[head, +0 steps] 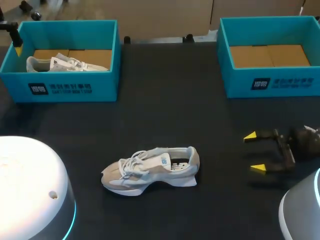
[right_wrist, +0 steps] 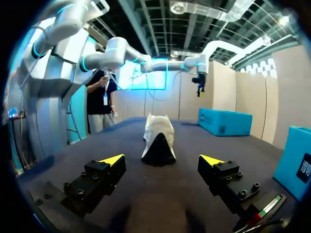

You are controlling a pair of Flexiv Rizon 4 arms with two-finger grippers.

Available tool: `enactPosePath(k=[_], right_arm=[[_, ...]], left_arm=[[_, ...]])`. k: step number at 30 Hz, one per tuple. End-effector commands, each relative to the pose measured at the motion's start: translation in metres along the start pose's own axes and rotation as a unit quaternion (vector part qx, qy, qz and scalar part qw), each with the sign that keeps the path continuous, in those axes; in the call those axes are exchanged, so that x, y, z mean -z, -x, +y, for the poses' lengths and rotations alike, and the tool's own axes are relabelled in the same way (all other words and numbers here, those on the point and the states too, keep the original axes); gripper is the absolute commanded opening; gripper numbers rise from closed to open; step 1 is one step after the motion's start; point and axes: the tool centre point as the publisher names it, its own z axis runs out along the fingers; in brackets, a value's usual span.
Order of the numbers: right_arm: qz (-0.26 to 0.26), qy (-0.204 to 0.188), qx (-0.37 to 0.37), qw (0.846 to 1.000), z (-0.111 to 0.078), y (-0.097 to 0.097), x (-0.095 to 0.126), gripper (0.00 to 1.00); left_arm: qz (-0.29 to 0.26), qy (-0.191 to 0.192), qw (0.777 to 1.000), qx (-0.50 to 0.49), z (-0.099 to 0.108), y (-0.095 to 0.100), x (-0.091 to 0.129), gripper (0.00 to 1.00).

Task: Take the shoe out of the shoebox, open the shoe tongue, remove and reinsert the insole, then place the shoe into the shoebox

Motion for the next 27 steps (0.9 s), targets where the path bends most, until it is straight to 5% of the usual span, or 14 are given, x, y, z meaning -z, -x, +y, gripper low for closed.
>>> enactPosePath(k=[1,17,27], right_arm=[[-0.042,-0.067,-0.01,0.997,0.012,-0.007,-0.018,1.0],[-0.026,-0.092,-0.028,0.995,0.002,-0.011,-0.069,1.0],[-0.026,-0.094,-0.027,0.995,-0.009,-0.003,-0.083,1.0]], left_arm=[[0.001,0.0,1.0,0.0,0.0,0.0,0.0,1.0],[0.001,0.0,1.0,0.0,0.0,0.0,0.0,1.0],[0.001,0.0,1.0,0.0,0.0,0.0,0.0,1.0]])
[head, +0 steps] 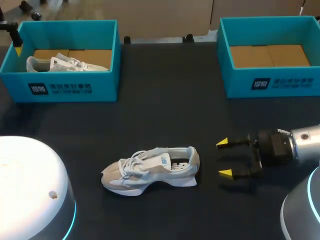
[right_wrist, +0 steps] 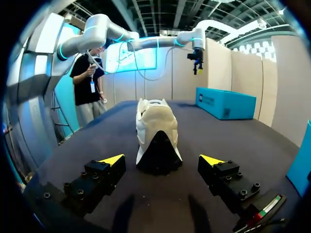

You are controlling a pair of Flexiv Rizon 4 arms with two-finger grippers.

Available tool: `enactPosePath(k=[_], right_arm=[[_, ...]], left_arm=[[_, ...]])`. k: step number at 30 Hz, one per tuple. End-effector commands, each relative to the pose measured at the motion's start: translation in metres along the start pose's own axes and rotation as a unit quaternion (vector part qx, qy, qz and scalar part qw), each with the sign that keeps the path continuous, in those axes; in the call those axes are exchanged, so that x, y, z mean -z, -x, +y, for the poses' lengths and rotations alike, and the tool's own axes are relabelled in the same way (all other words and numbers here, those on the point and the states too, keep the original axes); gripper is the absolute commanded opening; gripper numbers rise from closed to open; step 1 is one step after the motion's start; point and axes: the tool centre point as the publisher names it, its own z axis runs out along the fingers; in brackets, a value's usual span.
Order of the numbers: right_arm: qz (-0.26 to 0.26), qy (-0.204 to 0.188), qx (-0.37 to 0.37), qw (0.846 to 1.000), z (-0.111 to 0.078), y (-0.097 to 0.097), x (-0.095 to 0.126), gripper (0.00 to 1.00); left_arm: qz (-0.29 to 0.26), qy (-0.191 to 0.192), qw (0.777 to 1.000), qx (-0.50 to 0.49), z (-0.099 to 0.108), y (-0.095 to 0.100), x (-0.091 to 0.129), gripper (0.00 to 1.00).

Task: Take the shoe out of the shoebox, open the shoe tongue, remove and reinsert the insole, then place the shoe into the shoebox

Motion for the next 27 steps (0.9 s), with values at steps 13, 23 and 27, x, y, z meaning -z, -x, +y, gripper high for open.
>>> enactPosePath(k=[13,23,27], right_arm=[[0.018,-0.003,-0.01,1.0,-0.003,0.004,-0.044,1.0],[0.027,0.018,-0.008,0.999,-0.005,-0.002,-0.069,1.0],[0.029,0.022,-0.005,0.999,-0.005,-0.003,-0.074,1.0]], left_arm=[[0.001,0.0,1.0,0.0,0.0,0.0,0.0,1.0],[0.001,0.0,1.0,0.0,0.0,0.0,0.0,1.0],[0.001,0.0,1.0,0.0,0.0,0.0,0.0,1.0]])
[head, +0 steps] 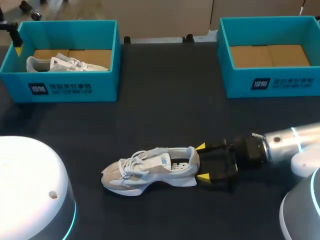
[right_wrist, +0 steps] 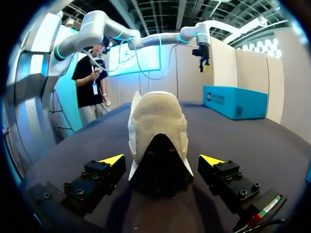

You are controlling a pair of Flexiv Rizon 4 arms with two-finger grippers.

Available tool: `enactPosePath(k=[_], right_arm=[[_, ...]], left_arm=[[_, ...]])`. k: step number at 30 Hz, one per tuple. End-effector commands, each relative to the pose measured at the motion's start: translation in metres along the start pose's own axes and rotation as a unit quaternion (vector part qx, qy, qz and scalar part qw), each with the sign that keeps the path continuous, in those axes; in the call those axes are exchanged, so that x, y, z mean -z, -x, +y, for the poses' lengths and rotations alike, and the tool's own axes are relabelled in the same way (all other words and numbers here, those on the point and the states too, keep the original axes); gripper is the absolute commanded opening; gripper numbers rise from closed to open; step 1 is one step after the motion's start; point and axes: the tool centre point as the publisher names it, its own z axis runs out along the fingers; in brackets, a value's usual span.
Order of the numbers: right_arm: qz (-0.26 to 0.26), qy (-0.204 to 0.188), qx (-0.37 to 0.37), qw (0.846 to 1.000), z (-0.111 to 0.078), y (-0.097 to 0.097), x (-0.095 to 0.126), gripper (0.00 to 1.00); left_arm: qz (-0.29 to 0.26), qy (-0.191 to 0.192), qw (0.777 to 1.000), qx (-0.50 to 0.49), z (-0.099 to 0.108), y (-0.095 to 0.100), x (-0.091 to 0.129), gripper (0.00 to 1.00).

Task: Take the shoe out of the shoebox, open the shoe tongue, remove and reinsert the insole, then place the shoe into the shoebox

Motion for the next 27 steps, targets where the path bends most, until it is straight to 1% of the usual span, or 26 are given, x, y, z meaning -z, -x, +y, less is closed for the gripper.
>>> enactPosePath(k=[1,9,22,27], right_arm=[[0.002,0.005,0.002,1.0,-0.003,0.002,-0.009,1.0],[0.014,0.01,0.006,1.0,-0.002,0.004,-0.02,1.0],[0.03,0.014,0.003,0.999,-0.001,-0.001,-0.035,1.0],[0.032,0.016,0.005,0.999,0.002,0.0,-0.04,1.0]], left_arm=[[0.001,0.0,1.0,0.0,0.0,0.0,0.0,1.0],[0.001,0.0,1.0,0.0,0.0,0.0,0.0,1.0],[0.001,0.0,1.0,0.0,0.0,0.0,0.0,1.0],[0.001,0.0,1.0,0.0,0.0,0.0,0.0,1.0]])
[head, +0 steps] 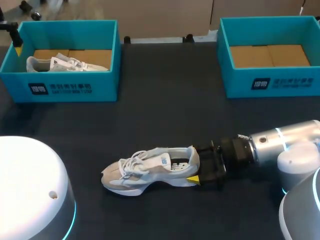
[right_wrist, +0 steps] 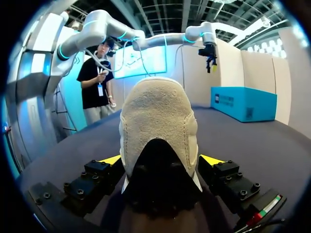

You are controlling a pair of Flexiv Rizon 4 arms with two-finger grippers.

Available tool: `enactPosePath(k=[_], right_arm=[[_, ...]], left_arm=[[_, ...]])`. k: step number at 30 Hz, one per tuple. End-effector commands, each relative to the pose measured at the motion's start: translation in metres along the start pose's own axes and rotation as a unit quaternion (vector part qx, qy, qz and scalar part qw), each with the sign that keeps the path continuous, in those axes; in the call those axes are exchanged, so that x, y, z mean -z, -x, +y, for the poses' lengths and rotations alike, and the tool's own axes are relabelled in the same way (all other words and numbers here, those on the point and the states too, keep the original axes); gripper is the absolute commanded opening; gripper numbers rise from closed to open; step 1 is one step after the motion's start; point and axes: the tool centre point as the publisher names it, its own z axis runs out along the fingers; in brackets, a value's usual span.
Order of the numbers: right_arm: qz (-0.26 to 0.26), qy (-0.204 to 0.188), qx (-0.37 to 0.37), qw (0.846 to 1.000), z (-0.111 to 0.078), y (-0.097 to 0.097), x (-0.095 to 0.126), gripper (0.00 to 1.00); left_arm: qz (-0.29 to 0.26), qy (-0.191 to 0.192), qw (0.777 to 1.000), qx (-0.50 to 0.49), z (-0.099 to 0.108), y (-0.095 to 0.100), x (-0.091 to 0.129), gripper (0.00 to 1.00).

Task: Take the shoe out of the shoebox, open the shoe tongue, remove and reinsert the insole, then place the shoe into the shoebox

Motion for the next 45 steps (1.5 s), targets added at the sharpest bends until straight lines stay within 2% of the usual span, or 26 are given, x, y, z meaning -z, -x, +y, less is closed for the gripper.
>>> enactPosePath(k=[1,21,22,23,24,35,45], right_arm=[[0.001,0.001,0.002,1.0,0.0,0.003,-0.006,1.0],[0.016,-0.003,0.002,1.0,-0.001,0.001,-0.022,1.0],[0.016,-0.003,0.002,1.0,-0.001,0.0,-0.022,0.53],[0.015,-0.003,0.003,1.0,-0.001,0.0,-0.022,0.36],[0.014,-0.004,0.003,1.0,-0.002,0.0,-0.022,0.0],[-0.024,-0.011,0.018,0.999,0.001,-0.001,-0.015,0.0],[-0.045,-0.011,0.018,0.999,-0.001,0.007,-0.004,0.0]], left_arm=[[0.001,0.0,1.0,0.0,0.0,0.0,0.0,1.0],[0.001,0.0,1.0,0.0,0.0,0.0,0.0,1.0],[0.001,0.0,1.0,0.0,0.0,0.0,0.0,1.0],[0.001,0.0,1.0,0.0,0.0,0.0,0.0,1.0],[0.001,0.0,1.0,0.0,0.0,0.0,0.0,1.0],[0.001,0.0,1.0,0.0,0.0,0.0,0.0,1.0],[0.001,0.0,1.0,0.0,0.0,0.0,0.0,1.0]])
